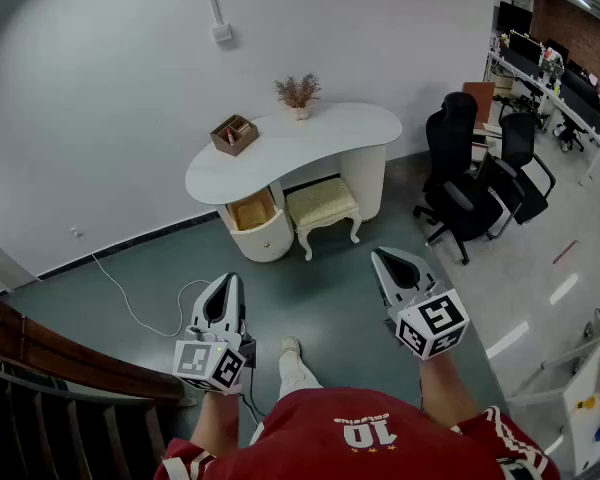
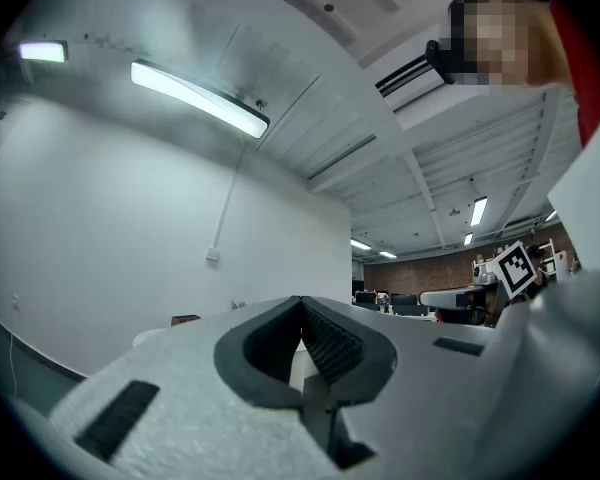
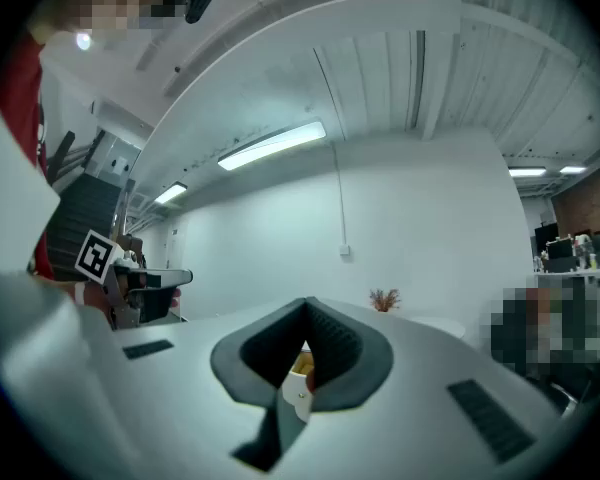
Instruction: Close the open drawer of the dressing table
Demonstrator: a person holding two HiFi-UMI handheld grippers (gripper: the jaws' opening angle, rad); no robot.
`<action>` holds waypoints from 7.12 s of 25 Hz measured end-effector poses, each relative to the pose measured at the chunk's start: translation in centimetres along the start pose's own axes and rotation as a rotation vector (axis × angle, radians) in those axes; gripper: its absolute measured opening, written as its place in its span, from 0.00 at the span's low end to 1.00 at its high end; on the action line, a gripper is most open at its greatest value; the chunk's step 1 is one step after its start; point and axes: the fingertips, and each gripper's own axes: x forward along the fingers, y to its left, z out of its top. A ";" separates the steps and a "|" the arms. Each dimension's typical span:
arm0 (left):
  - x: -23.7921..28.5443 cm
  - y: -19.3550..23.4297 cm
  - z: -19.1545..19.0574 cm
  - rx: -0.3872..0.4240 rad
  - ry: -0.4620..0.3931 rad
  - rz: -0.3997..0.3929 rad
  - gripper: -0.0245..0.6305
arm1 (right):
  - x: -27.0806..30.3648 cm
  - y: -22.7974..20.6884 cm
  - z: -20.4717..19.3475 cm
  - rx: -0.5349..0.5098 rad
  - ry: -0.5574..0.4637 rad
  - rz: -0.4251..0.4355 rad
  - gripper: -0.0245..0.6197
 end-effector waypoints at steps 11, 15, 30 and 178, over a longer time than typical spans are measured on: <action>-0.9 -0.4 -0.1 -0.090 -0.005 -0.010 0.04 | -0.7 0.4 -0.6 0.009 0.009 0.003 0.04; -1.0 -0.9 -0.4 -0.071 0.011 -0.017 0.04 | -1.2 0.0 -0.6 0.041 -0.007 -0.008 0.04; -0.5 0.3 -2.4 -0.042 0.078 -0.024 0.04 | -0.3 0.3 -2.8 0.138 -0.004 -0.008 0.05; 30.6 36.4 -66.8 -0.454 1.024 0.358 0.19 | 55.1 -14.8 -35.0 0.124 0.661 0.288 0.05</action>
